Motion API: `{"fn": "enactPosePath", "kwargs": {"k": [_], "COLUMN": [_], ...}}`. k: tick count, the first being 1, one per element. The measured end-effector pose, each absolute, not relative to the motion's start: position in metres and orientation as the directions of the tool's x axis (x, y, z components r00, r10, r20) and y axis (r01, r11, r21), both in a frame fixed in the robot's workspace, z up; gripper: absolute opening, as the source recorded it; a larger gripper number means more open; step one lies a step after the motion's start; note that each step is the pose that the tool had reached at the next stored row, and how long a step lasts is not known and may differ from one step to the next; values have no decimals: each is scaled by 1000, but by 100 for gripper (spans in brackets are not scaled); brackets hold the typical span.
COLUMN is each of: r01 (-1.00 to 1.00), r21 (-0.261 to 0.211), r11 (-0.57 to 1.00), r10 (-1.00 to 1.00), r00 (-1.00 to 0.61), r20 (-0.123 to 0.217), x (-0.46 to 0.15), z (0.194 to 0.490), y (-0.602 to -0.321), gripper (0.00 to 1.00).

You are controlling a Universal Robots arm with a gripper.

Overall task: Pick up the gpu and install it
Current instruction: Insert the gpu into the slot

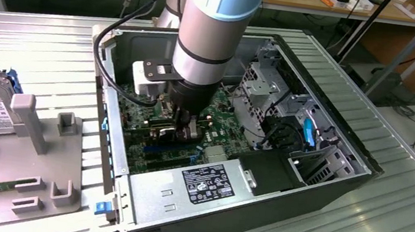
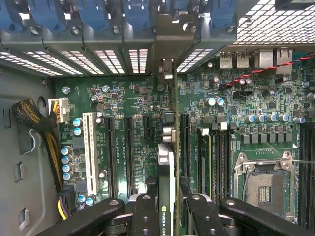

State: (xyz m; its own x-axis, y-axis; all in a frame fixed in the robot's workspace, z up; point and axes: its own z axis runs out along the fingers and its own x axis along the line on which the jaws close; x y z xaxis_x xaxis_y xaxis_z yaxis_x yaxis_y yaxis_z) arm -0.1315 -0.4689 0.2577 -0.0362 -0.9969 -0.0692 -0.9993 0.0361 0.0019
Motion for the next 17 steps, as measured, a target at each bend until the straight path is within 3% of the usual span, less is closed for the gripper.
{"fn": "enactPosePath", "kwargs": {"k": [17], "r01": [-999], "r21": [4], "r11": [34], "r10": [-997], "r00": [-34], "r20": [-67], "x": [-131], "z": [265], "y": [-471], "gripper": [27]}}
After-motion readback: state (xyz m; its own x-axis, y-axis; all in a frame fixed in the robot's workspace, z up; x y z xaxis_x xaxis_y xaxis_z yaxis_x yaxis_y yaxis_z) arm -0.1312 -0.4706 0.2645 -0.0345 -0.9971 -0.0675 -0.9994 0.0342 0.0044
